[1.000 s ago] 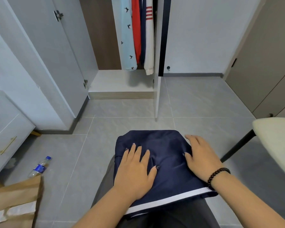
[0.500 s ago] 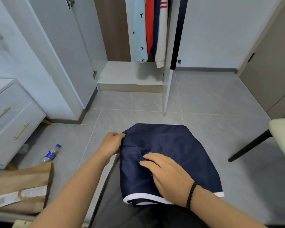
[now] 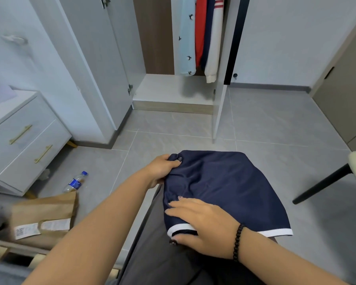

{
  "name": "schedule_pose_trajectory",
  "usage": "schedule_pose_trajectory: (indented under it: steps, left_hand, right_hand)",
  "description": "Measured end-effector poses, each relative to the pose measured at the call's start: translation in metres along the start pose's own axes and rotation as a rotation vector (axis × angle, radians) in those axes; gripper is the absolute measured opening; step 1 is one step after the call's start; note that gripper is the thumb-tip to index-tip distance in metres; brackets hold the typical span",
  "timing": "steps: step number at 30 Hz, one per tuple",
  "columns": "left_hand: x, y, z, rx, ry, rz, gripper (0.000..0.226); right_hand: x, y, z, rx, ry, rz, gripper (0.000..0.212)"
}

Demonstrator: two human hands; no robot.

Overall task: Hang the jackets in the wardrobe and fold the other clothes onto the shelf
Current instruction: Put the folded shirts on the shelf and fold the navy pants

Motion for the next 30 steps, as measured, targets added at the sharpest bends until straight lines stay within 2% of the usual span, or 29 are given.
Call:
schedule_pose_trajectory:
  steps: [4, 8, 10, 14, 18, 21, 23, 25, 26, 28, 30]
  left_hand:
    - [-0.001, 0.001, 0.002, -0.016, 0.119, -0.009, 0.022]
    - [-0.001, 0.004, 0.0, 0.002, 0.206, -0.028, 0.024]
    - [-0.001, 0.006, -0.002, 0.023, 0.234, -0.037, 0.021]
    - [-0.011, 0.007, -0.009, 0.126, 0.332, -0.082, 0.011]
    - [-0.018, 0.007, -0.013, 0.235, 0.349, -0.082, 0.014]
    - [-0.015, 0.014, -0.018, 0.38, 0.236, -0.024, 0.023]
    - [-0.013, 0.023, -0.017, 0.445, 0.102, 0.009, 0.055]
    - [-0.012, 0.037, -0.009, 0.484, -0.074, 0.046, 0.077]
    - [-0.01, 0.044, -0.002, 0.498, -0.177, 0.08, 0.082]
    - [-0.01, 0.057, 0.017, 0.508, -0.392, 0.161, 0.085]
    - [-0.015, 0.065, 0.036, 0.492, -0.592, 0.214, 0.078]
  right_hand:
    - [-0.008, 0.004, -0.009, 0.057, 0.087, -0.041, 0.045]
    - [-0.011, 0.01, -0.012, 0.05, 0.091, -0.086, 0.041]
    - [-0.015, 0.016, -0.02, 0.131, 0.074, -0.136, 0.038]
    - [-0.02, 0.034, -0.025, 0.247, 0.08, -0.226, 0.031]
    - [-0.02, 0.043, -0.024, 0.215, 0.095, -0.234, 0.03]
    - [-0.019, 0.042, -0.018, 0.107, 0.106, -0.212, 0.041]
    - [-0.008, 0.038, -0.022, 0.076, -0.071, -0.091, 0.044]
    - [0.017, 0.034, -0.041, 0.199, -0.249, 0.083, 0.044]
    - [0.032, 0.032, -0.053, 0.292, -0.245, 0.155, 0.039]
    - [0.057, 0.03, -0.069, 0.404, -0.07, 0.264, 0.028]
    - [0.077, 0.026, -0.06, 0.301, 0.075, 0.353, 0.035]
Point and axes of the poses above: each hand's wrist, its own y-axis away from the middle knuckle, its own z-axis out of the palm, x = y × z, the point moved 8 cm from there along -y, towards the middle knuckle, and after that the axes turned 10 degrees about -z, right-handed, at the moved point
